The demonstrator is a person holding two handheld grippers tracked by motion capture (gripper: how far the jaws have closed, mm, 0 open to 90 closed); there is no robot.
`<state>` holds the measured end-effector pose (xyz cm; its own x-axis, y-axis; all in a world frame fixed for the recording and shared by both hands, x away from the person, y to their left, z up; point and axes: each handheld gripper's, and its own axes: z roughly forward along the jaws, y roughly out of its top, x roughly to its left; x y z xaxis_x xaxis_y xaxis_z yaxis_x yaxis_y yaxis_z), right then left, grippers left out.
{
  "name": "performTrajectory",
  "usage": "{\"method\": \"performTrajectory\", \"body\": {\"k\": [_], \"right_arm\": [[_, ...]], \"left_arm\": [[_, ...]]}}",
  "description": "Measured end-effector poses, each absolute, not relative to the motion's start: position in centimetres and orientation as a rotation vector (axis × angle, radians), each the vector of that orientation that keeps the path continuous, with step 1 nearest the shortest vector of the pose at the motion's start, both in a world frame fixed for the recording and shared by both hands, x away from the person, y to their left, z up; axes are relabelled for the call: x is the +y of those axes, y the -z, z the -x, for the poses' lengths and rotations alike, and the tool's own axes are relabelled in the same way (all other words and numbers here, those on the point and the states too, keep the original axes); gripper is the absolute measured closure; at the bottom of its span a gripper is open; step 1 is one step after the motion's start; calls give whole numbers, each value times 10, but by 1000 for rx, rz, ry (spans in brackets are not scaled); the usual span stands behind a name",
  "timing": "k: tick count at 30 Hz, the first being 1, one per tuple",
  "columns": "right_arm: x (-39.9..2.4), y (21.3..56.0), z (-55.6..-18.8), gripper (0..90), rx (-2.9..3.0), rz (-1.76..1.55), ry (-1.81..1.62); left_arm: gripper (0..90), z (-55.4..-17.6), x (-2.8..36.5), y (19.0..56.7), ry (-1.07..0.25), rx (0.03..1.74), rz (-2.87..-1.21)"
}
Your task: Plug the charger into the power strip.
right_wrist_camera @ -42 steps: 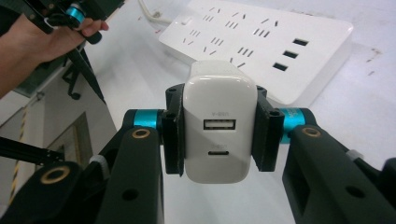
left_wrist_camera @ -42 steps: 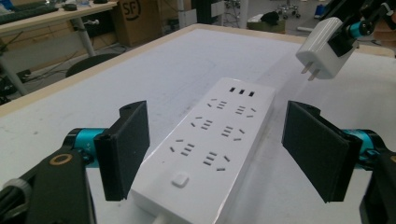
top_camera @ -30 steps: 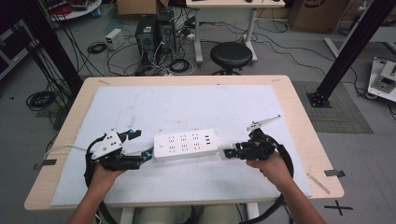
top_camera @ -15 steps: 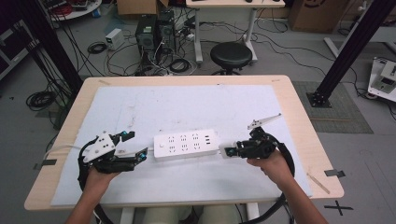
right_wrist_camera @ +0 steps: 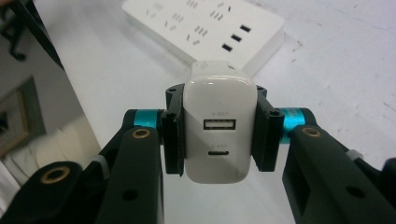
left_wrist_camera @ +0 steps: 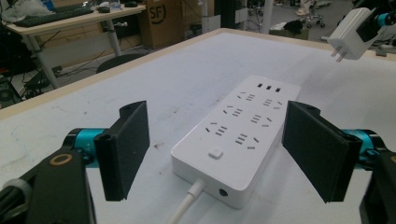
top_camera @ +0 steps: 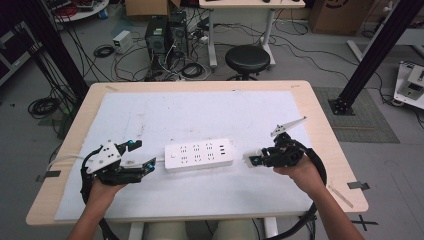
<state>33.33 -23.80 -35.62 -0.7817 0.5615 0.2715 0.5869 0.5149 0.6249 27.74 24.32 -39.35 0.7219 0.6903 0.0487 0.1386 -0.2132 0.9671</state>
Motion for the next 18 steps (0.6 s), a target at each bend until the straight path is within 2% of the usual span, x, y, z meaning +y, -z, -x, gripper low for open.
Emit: {"method": "performTrajectory", "body": {"k": [18], "right_arm": [[-234,338,-333,635,-2955,866,834]], "left_arm": [[235,-275,247,393,-593,672,-1737]]}}
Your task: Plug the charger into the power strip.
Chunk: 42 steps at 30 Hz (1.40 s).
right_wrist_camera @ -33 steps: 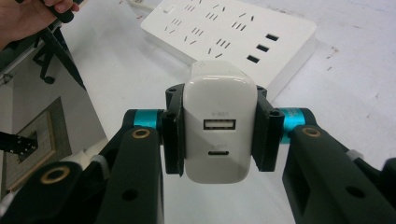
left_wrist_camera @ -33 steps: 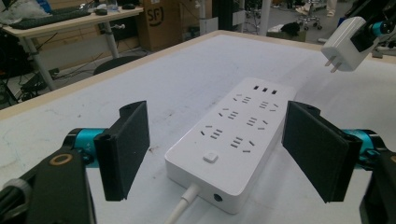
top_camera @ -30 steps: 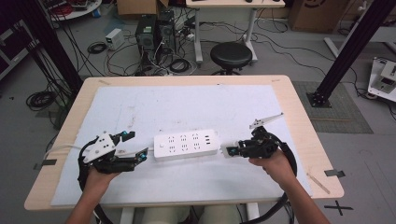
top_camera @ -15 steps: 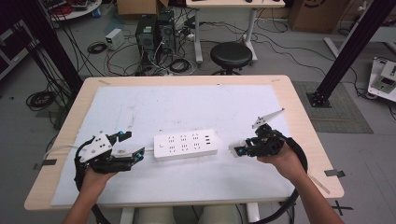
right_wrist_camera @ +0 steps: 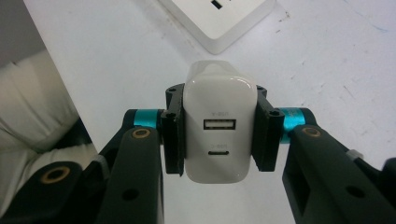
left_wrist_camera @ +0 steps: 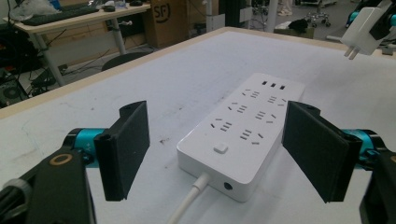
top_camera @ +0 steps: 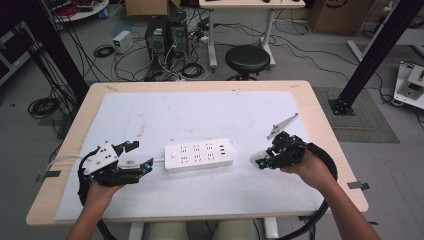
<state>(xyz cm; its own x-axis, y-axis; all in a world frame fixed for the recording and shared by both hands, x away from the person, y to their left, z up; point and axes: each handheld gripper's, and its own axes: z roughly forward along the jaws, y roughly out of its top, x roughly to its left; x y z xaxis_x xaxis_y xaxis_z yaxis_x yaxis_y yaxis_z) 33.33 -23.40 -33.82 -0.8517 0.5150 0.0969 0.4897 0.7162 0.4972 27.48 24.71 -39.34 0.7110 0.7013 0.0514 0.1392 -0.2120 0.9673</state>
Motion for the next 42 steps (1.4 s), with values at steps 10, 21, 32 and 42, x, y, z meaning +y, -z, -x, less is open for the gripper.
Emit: {"method": "performTrajectory", "body": {"k": [10,21,32,42], "right_arm": [[-225,324,-341,635,2923,-709,-613],[-199,317,-352,636,2978,-573,-471],[-154,309,-363,636,3014,-401,-403],[-115,307,-376,636,3021,-271,-367]], "left_arm": [[235,-275,249,395,-596,680,-1732],[235,-274,252,397,-591,689,-1724],[235,-269,257,398,-599,693,-1717],[235,-263,263,400,-609,700,-1711]]}}
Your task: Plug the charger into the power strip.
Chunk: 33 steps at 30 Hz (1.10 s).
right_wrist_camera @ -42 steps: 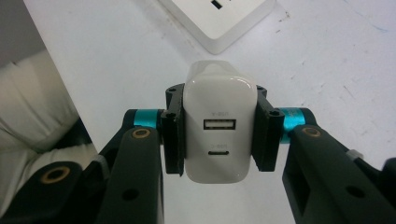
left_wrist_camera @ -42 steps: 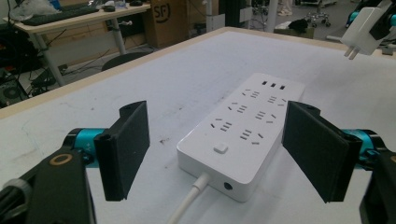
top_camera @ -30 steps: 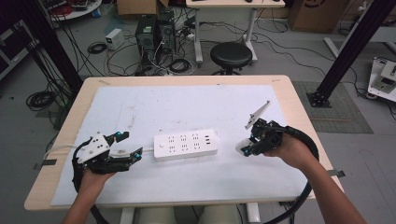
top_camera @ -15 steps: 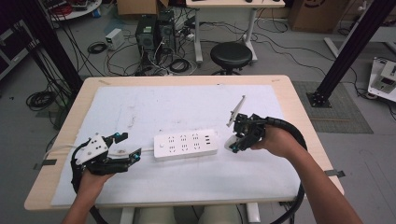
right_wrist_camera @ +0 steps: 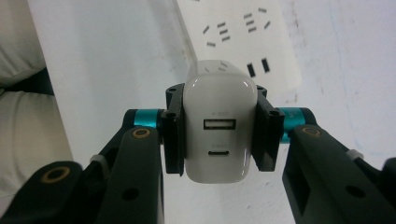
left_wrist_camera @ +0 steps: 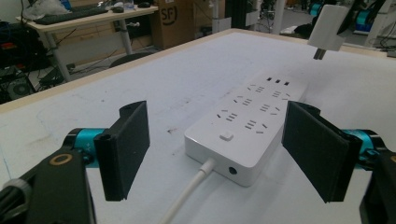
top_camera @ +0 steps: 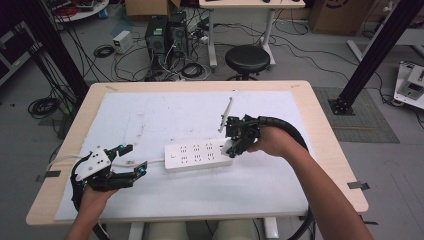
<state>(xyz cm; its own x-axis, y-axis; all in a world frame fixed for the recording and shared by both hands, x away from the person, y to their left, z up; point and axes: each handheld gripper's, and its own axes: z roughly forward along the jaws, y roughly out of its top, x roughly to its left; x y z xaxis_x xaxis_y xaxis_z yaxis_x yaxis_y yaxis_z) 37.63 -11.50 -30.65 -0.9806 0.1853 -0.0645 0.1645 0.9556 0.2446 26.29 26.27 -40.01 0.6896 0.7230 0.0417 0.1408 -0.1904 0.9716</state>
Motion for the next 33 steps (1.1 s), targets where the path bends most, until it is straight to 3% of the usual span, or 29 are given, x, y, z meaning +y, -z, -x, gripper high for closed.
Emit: {"method": "performTrajectory", "body": {"k": [11,33], "right_arm": [[-82,305,-395,636,3016,-170,-332],[-46,336,-425,636,3029,-22,-175]], "left_arm": [[235,-260,273,404,-612,720,-1691],[235,-263,279,411,-609,727,-1692]]}}
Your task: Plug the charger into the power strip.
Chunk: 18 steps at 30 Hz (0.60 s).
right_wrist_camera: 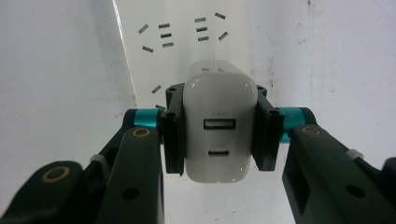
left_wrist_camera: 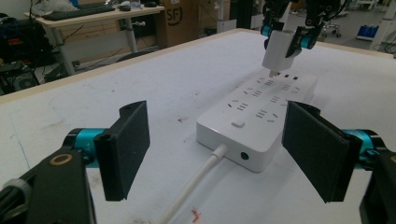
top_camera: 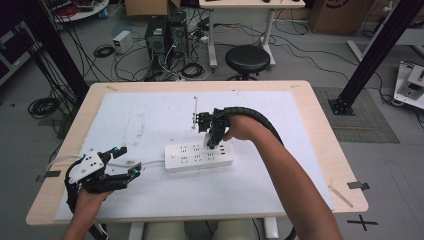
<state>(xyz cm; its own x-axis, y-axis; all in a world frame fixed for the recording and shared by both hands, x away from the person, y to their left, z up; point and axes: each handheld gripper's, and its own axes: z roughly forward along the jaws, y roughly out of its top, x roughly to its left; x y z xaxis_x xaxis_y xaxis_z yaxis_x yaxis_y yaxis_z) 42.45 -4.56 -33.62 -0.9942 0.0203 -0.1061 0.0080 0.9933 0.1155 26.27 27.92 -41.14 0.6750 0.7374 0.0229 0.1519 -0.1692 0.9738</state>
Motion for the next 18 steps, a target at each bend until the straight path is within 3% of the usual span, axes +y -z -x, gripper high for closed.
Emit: {"method": "performTrajectory", "body": {"k": [18], "right_arm": [[-31,349,-426,639,3010,136,-66]], "left_arm": [[235,-265,280,413,-605,735,-1694]]}}
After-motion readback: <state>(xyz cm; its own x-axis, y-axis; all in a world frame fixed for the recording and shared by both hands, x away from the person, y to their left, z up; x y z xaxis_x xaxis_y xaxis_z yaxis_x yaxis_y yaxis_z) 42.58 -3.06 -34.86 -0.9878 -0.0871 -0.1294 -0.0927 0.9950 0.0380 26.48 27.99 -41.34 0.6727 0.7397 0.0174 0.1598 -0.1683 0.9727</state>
